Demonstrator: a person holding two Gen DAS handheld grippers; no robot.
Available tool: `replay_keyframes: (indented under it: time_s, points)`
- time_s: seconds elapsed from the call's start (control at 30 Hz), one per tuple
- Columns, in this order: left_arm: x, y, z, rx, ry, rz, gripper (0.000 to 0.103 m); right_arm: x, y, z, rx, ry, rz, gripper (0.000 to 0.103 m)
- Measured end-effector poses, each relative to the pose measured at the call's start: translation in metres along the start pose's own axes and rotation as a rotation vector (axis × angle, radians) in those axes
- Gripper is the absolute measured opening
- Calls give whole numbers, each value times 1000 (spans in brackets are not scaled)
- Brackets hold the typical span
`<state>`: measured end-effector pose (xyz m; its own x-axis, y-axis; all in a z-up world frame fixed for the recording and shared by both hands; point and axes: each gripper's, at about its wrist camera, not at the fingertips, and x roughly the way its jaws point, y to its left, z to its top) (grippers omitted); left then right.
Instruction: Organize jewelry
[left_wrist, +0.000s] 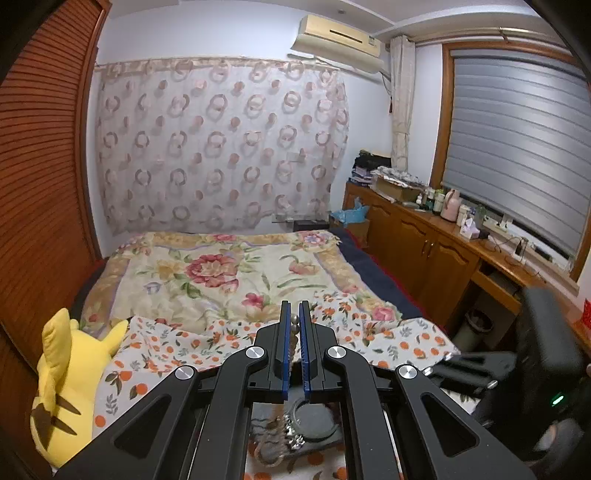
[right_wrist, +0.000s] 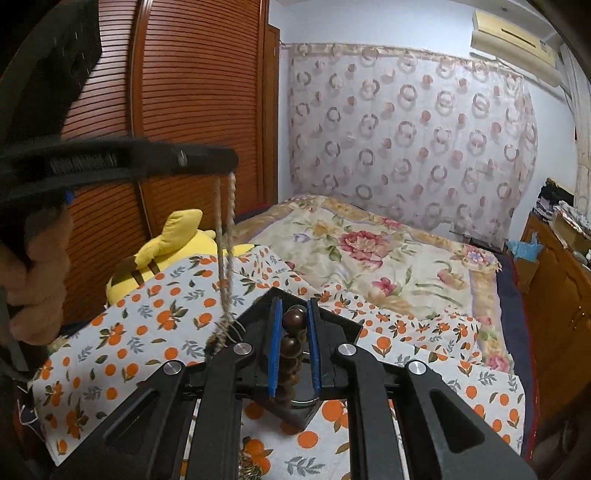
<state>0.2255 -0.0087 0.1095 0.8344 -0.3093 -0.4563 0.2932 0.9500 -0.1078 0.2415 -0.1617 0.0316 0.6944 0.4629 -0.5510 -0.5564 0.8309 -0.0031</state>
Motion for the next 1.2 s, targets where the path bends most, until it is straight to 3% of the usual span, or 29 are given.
replay_keyframes:
  time_s: [0.33, 0.73, 0.87, 0.93, 1.03, 1.2]
  points:
    - [-7, -5, 20, 22, -30, 7, 4, 15, -5, 2, 18, 9, 5, 15]
    - [42, 12, -45, 11, 139, 31, 5, 53, -22, -30, 101, 110, 17, 15]
    - [38, 16, -70, 1, 154, 27, 26, 52, -25, -39, 120, 119, 24, 16]
    - [32, 17, -83, 4, 163, 33, 27, 47, -24, -41, 125, 110, 31, 17]
    - [24, 20, -100, 10, 175, 40, 29, 32, -20, -44, 126, 89, 46, 32]
    - [6, 26, -129, 14, 199, 47, 41, 8, -6, -57, 92, 80, 51, 33]
